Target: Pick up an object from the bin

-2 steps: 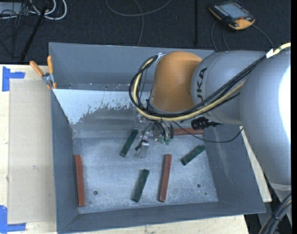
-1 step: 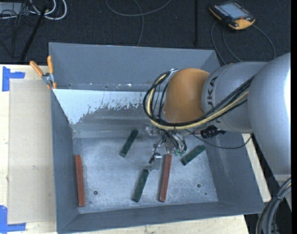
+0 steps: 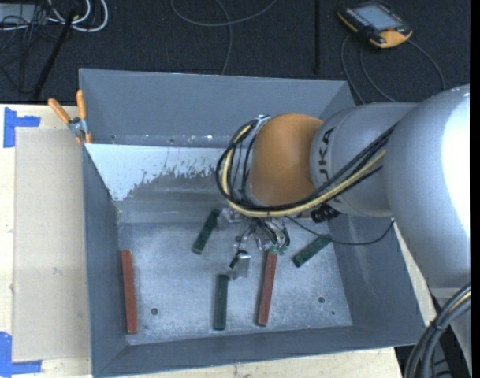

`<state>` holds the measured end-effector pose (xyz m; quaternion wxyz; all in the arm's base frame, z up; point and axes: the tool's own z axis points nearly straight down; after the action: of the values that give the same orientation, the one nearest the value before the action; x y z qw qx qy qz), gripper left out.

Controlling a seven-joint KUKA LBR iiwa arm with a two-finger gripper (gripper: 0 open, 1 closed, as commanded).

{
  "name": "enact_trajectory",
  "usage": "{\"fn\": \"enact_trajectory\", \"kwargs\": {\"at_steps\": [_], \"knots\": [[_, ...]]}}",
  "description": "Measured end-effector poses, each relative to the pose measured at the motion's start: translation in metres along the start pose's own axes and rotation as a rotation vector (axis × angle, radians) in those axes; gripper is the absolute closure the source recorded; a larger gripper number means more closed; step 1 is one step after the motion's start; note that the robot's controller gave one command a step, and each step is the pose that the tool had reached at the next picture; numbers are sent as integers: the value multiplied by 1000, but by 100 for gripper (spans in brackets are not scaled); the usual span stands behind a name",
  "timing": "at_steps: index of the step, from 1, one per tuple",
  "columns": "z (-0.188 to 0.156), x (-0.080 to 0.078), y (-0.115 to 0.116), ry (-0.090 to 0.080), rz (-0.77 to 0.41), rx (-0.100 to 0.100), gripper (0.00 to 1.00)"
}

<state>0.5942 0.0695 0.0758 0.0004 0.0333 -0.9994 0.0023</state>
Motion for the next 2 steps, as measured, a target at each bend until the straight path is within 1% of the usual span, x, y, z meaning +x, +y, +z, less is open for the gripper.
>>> {"fn": "enact_trajectory", "kwargs": {"at_steps": [1, 2], "knots": [[4, -18, 45, -3, -156, -5, 0], [2, -11, 99, -3, -152, -5, 0]]}}
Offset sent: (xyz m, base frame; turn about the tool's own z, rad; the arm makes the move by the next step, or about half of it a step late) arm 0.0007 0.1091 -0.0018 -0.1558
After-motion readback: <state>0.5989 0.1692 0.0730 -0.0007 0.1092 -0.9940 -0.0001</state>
